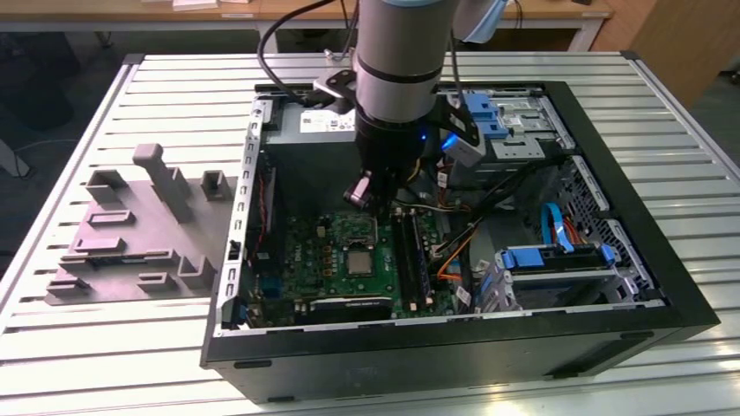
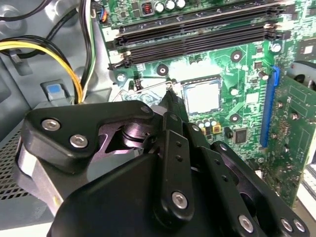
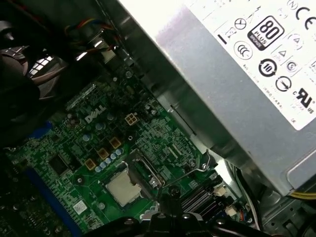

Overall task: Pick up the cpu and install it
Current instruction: 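Close the cpu cover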

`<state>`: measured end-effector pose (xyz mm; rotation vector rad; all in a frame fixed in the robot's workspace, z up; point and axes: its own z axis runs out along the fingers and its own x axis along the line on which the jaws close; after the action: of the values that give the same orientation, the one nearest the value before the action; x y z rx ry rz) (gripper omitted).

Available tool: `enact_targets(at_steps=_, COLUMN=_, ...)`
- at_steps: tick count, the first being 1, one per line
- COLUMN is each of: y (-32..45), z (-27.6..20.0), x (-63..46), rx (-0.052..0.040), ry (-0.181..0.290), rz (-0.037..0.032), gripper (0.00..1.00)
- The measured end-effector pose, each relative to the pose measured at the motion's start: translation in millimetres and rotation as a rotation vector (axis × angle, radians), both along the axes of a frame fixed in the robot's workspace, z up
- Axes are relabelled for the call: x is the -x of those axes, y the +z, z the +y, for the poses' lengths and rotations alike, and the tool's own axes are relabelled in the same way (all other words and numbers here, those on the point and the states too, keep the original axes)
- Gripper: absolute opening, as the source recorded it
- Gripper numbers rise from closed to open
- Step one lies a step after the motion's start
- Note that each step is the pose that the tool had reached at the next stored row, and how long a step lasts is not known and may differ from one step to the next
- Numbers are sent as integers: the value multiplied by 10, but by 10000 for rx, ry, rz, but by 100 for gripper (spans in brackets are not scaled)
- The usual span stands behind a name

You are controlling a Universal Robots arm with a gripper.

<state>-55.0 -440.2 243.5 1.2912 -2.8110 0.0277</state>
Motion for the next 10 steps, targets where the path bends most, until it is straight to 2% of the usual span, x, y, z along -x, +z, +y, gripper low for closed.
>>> enact_targets(at_steps=4, y=-6, z=-5, x=1, rx=155, ry=24, rz=-1, gripper=11)
enact_targets(at_steps=10, y=-20, z=-60, x=7, rx=160, ry=57, rz=-1, gripper=11)
